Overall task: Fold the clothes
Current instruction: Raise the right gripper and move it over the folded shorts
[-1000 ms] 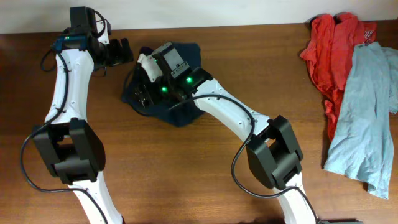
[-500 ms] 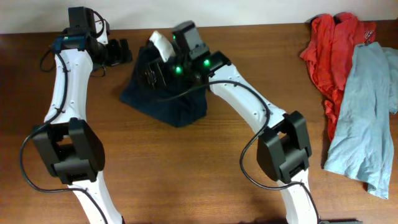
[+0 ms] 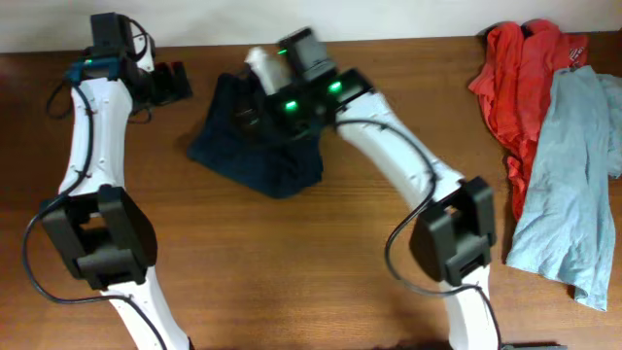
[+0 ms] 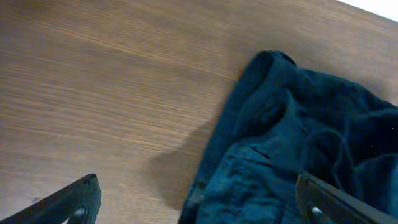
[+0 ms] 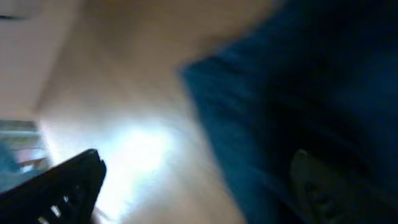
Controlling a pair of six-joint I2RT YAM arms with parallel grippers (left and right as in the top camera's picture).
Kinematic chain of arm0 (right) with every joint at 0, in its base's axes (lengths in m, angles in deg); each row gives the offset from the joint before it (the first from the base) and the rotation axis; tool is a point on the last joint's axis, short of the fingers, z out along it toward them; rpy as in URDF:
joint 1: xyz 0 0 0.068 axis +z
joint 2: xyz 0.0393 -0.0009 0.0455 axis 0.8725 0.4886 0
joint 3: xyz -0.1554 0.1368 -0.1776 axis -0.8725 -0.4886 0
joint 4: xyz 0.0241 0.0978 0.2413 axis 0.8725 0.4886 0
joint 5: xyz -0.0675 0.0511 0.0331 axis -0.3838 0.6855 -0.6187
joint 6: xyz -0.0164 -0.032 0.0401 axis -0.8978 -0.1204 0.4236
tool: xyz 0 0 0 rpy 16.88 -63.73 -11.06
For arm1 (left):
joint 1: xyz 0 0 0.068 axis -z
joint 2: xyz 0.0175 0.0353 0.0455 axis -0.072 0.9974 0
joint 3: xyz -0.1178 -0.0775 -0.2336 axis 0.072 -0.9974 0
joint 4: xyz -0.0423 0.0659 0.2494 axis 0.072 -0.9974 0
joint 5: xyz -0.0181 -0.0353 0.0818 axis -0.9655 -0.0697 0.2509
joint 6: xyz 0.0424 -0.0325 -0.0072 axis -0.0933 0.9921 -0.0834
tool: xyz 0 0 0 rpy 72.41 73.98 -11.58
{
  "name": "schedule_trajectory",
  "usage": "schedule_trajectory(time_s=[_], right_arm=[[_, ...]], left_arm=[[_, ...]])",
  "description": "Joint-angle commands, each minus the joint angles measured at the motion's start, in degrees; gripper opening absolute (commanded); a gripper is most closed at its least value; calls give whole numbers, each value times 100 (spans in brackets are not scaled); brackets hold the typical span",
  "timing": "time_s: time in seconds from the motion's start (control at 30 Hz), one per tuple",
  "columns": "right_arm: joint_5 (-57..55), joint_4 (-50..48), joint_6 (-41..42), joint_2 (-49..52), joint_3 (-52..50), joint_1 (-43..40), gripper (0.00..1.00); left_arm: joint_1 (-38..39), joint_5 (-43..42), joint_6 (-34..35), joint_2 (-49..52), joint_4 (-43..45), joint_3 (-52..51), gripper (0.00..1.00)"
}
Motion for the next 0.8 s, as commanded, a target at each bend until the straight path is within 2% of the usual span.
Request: schedule_trajectory(time_s=[0.0, 0.23, 0.37, 0.6, 0.77], right_arm=[[-566, 551, -426, -313, 96, -730, 100], [-960, 1198, -1891, -313, 96, -1025, 99], [-1106, 1427, -2210, -302, 94, -1025, 99], [55, 1821, -3036, -302, 81, -973, 99], [155, 2164, -3493, -297, 76, -970, 99]], left_arm=[[-131, 57, 52, -195, -9, 68, 99], [-184, 59, 44, -195, 15, 68, 99], [-184, 52, -61, -195, 13, 68, 99], [-184, 42, -59, -195, 52, 68, 99], [-184, 42, -61, -195, 50, 68, 99]])
